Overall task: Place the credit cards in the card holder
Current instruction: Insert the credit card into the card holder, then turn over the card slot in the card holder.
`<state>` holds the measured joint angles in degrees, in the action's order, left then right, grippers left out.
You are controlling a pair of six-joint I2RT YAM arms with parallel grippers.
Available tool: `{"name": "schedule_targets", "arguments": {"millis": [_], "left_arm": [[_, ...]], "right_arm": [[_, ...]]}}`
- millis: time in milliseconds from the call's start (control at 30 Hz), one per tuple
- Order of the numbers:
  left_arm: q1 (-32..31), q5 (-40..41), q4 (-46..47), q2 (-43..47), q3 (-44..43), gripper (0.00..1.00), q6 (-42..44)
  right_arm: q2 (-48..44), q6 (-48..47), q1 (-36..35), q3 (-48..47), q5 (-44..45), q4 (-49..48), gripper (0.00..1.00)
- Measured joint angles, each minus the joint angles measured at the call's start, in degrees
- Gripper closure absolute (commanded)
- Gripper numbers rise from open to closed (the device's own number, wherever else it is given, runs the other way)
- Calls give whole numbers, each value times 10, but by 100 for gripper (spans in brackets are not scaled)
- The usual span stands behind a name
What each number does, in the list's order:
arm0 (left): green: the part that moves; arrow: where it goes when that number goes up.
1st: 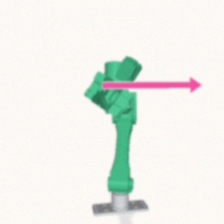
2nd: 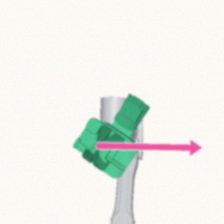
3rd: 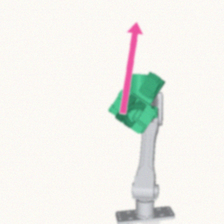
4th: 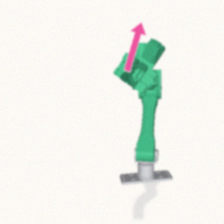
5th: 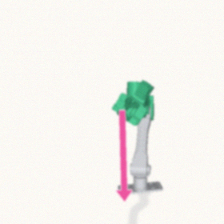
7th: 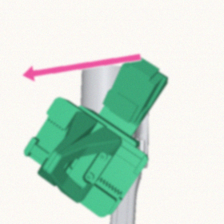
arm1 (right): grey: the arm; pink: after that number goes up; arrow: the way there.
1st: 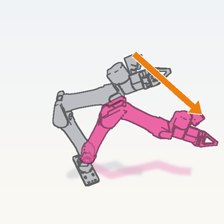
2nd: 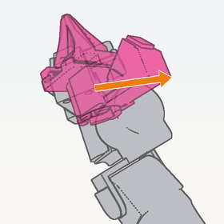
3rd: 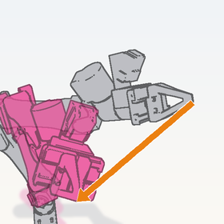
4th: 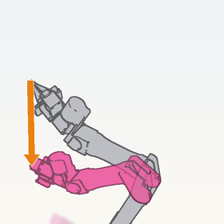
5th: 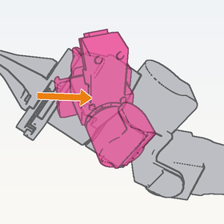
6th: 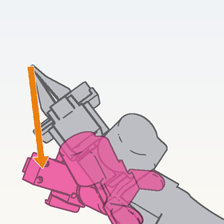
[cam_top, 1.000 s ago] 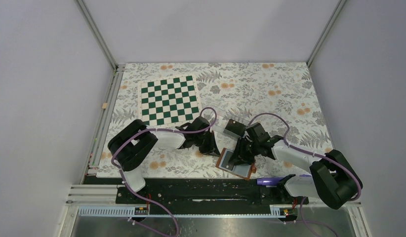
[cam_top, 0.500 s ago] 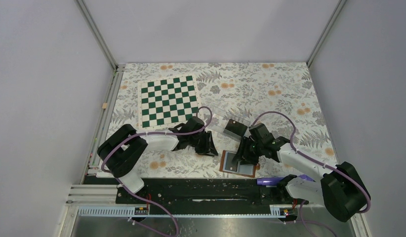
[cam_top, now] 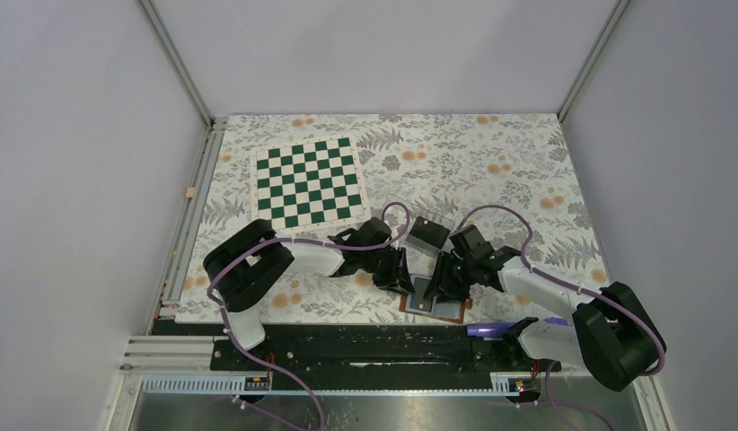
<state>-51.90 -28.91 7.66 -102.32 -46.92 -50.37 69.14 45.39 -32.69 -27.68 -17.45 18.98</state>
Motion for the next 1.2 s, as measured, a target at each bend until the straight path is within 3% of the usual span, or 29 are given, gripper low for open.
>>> {"name": "schedule_targets", "arguments": {"millis": [233, 500, 1200], "left_arm": [[1, -5, -4, -13, -17, 70, 2], [-3, -9, -2, -16, -23, 76, 2], [-17, -57, 67, -16, -30, 73, -34]], "right_arm": [[6, 0, 0, 0, -2, -2, 53], [15, -2, 0, -2, -11, -7, 53], [2, -6, 0, -3, -14, 2, 52]]}}
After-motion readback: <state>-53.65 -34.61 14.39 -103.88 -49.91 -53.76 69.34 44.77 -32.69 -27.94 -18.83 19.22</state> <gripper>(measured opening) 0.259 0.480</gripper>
